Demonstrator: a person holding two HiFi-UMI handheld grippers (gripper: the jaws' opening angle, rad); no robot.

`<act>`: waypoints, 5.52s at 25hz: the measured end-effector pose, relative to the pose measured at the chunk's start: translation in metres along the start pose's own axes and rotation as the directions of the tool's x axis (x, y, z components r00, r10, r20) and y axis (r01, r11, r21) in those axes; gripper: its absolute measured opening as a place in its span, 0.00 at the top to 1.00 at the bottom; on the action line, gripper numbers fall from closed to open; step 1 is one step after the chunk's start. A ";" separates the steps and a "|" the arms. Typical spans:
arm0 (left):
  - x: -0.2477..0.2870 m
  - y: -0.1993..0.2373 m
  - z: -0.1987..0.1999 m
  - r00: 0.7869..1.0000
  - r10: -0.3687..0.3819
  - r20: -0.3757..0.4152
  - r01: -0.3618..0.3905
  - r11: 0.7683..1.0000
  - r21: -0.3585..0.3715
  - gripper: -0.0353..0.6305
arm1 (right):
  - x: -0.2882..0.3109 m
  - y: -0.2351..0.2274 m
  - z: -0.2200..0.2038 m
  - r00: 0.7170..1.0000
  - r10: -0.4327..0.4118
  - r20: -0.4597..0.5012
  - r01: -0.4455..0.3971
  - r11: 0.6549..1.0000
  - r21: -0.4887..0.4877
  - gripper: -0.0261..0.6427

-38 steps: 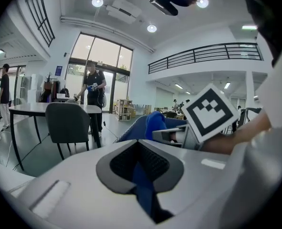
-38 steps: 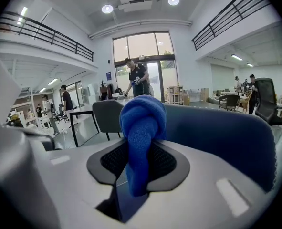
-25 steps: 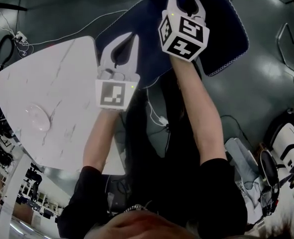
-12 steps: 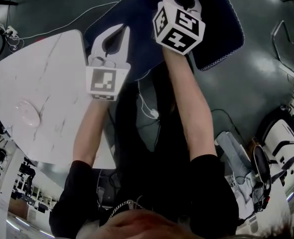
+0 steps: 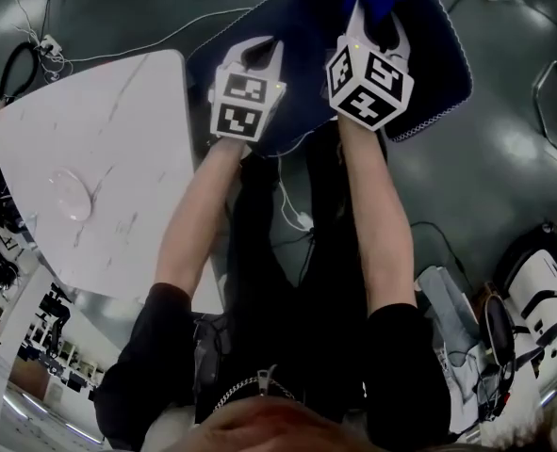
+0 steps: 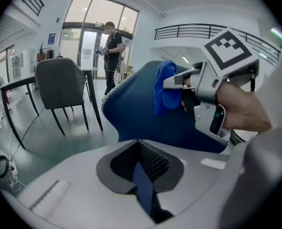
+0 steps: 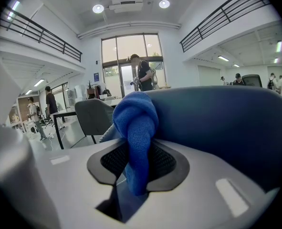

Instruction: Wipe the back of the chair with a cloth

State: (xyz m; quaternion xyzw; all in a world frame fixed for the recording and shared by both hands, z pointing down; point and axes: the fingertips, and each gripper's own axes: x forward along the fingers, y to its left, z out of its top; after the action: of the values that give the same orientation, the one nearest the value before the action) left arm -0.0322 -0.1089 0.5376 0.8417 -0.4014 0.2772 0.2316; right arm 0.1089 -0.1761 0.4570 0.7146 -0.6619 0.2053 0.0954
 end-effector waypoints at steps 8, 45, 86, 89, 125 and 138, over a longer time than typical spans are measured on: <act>-0.004 -0.002 0.002 1.000 -0.004 0.001 0.004 0.999 0.047 0.93 | -0.025 -0.022 -0.015 0.999 -0.031 -0.007 0.031 0.999 0.009 0.79; -0.023 0.004 0.019 0.999 -0.001 0.046 -0.003 0.997 0.075 0.93 | -0.008 0.049 0.001 0.996 0.092 0.006 -0.091 0.992 -0.088 0.79; 0.004 -0.014 0.011 0.998 -0.054 0.026 0.049 0.987 0.154 0.93 | 0.006 -0.012 -0.049 0.993 -0.032 -0.114 0.022 0.996 -0.081 0.79; 0.006 -0.023 0.015 0.998 -0.063 0.017 0.060 0.986 0.156 0.93 | -0.007 -0.026 -0.052 0.992 -0.046 -0.119 0.039 0.997 -0.061 0.79; 0.006 -0.029 -0.011 0.998 -0.065 -0.001 0.065 0.995 0.077 0.93 | -0.010 0.025 -0.033 0.989 0.150 -0.016 -0.150 0.987 -0.059 0.79; -0.005 -0.007 -0.037 0.999 -0.039 -0.027 0.041 0.997 0.061 0.93 | 0.074 0.095 -0.037 0.969 0.232 -0.083 -0.234 0.972 -0.014 0.79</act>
State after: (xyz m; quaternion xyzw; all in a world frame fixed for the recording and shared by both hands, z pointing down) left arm -0.0400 -0.0795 0.5606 0.8526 -0.3726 0.2956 0.2163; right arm 0.0116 -0.2380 0.5086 0.6218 -0.7393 0.2359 0.1056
